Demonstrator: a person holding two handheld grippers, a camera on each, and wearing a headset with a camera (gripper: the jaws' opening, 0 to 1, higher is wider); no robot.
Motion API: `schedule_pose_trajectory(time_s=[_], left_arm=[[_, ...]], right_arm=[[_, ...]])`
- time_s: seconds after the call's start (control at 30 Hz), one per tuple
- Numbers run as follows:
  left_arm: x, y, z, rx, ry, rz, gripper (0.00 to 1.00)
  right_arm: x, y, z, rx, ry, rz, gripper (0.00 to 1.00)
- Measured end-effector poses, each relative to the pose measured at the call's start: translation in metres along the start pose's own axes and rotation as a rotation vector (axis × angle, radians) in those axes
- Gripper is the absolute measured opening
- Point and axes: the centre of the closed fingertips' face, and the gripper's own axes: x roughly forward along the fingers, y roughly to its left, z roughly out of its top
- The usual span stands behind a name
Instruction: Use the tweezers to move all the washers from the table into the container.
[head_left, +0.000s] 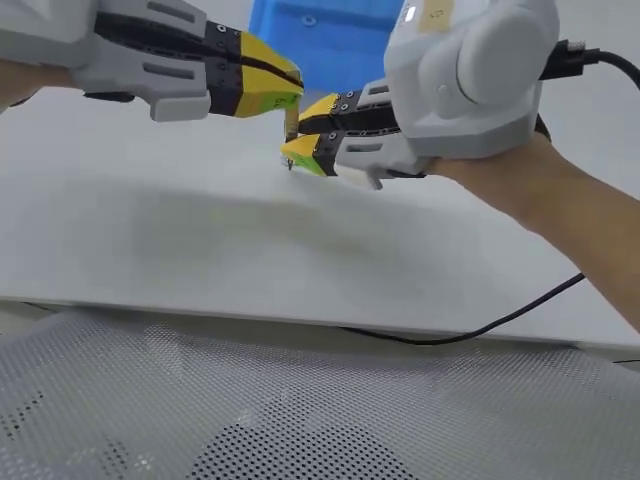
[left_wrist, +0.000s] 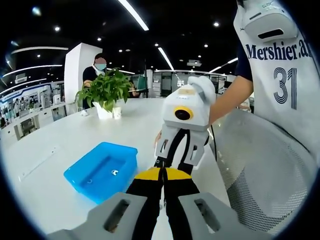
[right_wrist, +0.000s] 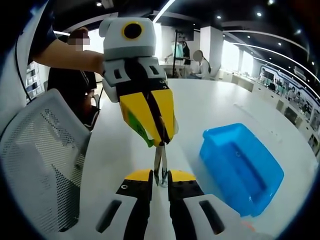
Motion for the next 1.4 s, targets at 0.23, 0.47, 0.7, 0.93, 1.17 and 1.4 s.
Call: schedule_pose_trajectory(time_s=[0.23, 0.47, 0.7, 0.93, 1.17, 1.4], left_arm=[[-0.001, -0.002, 0.000, -0.011, 0.006, -0.008, 0.03], [-0.002, -0.002, -0.001, -0.018, 0.009, -0.008, 0.03], [-0.004, 0.000, -0.003, -0.016, 0.013, -0.006, 0.03], [-0.006, -0.002, -0.001, -0.012, 0.018, -0.004, 0.03], [-0.010, 0.001, 0.009, 0.008, 0.013, 0.001, 0.03], [-0.013, 0.005, 0.028, 0.047, 0.005, 0.006, 0.03]], right_arm=[[-0.001, 0.000, -0.003, 0.002, 0.005, 0.011, 0.12], [-0.001, 0.002, -0.004, 0.004, 0.007, 0.020, 0.10], [-0.001, 0.002, -0.004, -0.001, 0.006, 0.017, 0.10], [0.000, 0.004, -0.001, -0.006, 0.001, 0.011, 0.10], [-0.006, 0.002, 0.009, -0.018, -0.015, -0.006, 0.10], [-0.017, -0.006, 0.026, -0.042, -0.037, -0.040, 0.10]])
